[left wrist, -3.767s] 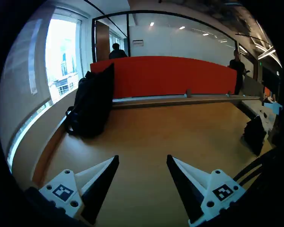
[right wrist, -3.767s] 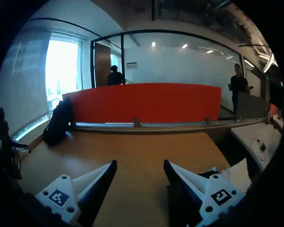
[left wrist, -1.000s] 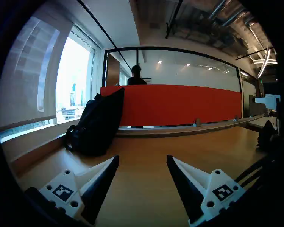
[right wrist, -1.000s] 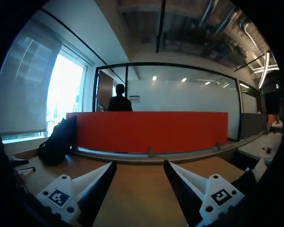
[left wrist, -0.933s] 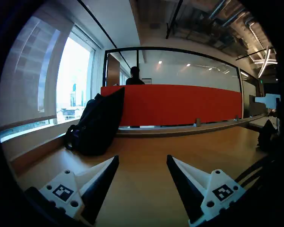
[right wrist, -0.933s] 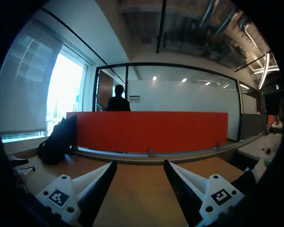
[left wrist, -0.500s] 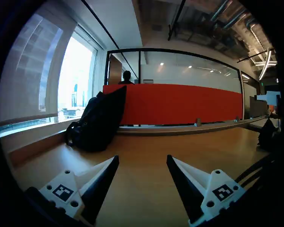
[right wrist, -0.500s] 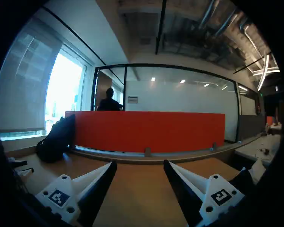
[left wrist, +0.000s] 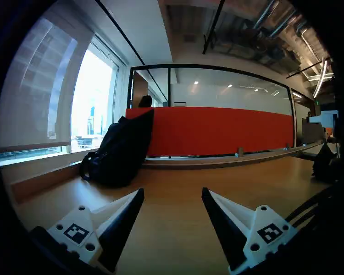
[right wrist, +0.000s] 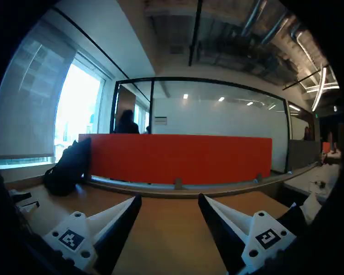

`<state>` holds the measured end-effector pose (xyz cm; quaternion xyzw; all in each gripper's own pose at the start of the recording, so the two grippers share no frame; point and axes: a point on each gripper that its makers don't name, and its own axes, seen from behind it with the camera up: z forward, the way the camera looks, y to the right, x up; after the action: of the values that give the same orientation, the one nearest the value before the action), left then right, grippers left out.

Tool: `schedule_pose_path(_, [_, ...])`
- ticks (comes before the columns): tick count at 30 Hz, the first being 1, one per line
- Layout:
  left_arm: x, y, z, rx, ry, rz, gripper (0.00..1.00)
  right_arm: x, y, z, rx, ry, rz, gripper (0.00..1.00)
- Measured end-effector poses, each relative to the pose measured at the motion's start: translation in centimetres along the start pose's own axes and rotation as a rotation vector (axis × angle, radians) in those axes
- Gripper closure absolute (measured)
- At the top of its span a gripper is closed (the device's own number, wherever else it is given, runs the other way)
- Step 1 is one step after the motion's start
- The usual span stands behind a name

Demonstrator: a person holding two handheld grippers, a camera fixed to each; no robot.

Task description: Fold towel

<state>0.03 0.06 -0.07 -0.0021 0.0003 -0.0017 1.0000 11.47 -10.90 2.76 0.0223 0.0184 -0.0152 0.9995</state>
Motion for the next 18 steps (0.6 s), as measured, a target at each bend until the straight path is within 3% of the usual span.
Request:
schedule_pose_path(9, [0.1,0.1,0.0,0.0,0.0,0.001,0.07,-1.0,0.2,0.2,-0.007,-0.014,-0.024,0.04])
schedule_pose_path(18, [0.0,0.1,0.0,-0.001,0.0,0.002,0.07,-4.0,1.8,0.1,-0.03,-0.045,-0.004,0.04])
